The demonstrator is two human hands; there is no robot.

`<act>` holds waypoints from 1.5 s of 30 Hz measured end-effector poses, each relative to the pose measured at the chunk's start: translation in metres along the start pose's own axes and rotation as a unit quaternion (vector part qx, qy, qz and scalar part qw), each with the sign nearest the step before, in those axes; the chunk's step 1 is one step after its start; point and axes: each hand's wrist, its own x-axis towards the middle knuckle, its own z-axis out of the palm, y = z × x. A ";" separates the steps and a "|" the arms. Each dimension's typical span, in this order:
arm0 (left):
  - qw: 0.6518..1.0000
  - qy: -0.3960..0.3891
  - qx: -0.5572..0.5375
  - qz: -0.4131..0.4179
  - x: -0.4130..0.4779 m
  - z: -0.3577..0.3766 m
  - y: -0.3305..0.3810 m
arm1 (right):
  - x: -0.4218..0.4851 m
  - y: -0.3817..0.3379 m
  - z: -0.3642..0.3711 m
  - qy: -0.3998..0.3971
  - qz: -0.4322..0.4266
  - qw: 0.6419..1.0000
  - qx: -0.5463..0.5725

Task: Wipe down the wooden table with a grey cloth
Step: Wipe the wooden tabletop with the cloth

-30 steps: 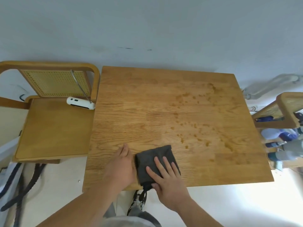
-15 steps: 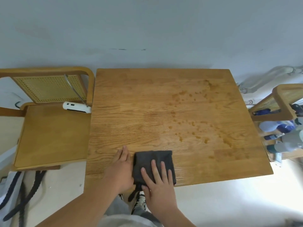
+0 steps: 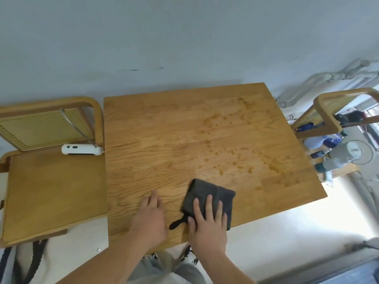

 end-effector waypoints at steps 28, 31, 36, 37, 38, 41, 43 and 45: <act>0.992 0.047 -0.112 -0.041 0.044 -0.025 0.191 | 0.100 0.240 -0.102 -0.065 -0.103 0.990 -0.068; 0.993 0.049 -0.101 -0.038 0.048 -0.021 0.194 | 0.103 0.231 -0.101 -0.018 0.013 1.000 -0.010; 0.991 0.058 -0.116 -0.042 0.049 -0.019 0.178 | 0.084 0.166 -0.070 0.016 -0.108 0.994 0.000; 0.990 0.063 -0.116 -0.040 0.049 -0.022 0.173 | 0.084 0.164 -0.062 0.004 -0.166 0.986 -0.035; 0.991 0.064 -0.113 -0.040 0.050 -0.027 0.167 | 0.086 0.164 -0.061 -0.014 -0.219 0.974 -0.063; 0.993 0.059 -0.093 -0.053 0.055 -0.038 0.146 | 0.109 0.181 -0.084 -0.019 -0.284 0.954 -0.097; 0.994 0.048 -0.076 -0.063 0.059 -0.046 0.133 | 0.126 0.190 -0.102 -0.036 -0.215 0.973 -0.075; 0.994 0.046 -0.058 -0.074 0.064 -0.053 0.121 | 0.135 0.177 -0.112 -0.027 -0.102 0.994 -0.040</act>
